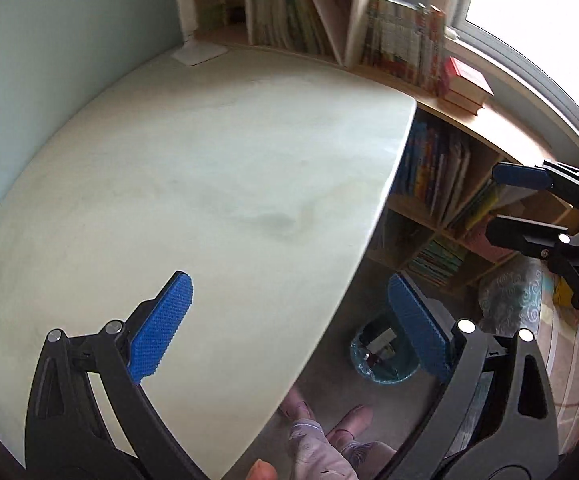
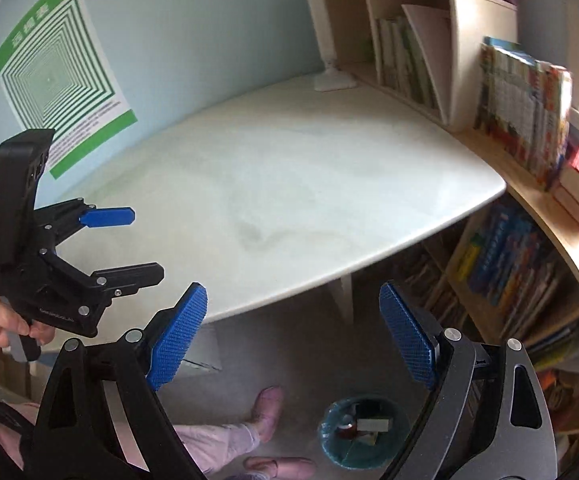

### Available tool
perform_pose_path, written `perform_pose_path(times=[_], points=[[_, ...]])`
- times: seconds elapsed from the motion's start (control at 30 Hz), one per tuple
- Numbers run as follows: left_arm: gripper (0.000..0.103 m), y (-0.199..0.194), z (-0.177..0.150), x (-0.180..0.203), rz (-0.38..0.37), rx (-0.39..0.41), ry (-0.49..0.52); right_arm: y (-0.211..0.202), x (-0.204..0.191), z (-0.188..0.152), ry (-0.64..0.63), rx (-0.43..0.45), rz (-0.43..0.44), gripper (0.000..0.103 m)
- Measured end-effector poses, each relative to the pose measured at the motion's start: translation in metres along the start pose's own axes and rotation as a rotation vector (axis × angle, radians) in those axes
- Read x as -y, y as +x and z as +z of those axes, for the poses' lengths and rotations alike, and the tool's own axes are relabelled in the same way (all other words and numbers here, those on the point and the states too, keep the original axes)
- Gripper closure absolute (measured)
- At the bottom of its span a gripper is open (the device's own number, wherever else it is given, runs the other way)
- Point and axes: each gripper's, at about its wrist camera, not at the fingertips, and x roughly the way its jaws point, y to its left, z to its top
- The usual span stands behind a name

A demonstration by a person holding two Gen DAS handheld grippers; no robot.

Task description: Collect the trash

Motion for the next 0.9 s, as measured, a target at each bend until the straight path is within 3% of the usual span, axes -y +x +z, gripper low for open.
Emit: perform_pose_path(times=[0.43,0.9], points=[[0.007,-0.032,-0.014,-0.126,0.144,0.066,-0.275,0.081,-0.098,0.105,-0.202,-0.014,0.155,0.015],[0.007,-0.07,-0.053,-0.224,0.358,0.089,-0.515,0.148,-0.193,0.154,-0.344,-0.052,0.303,0.015]])
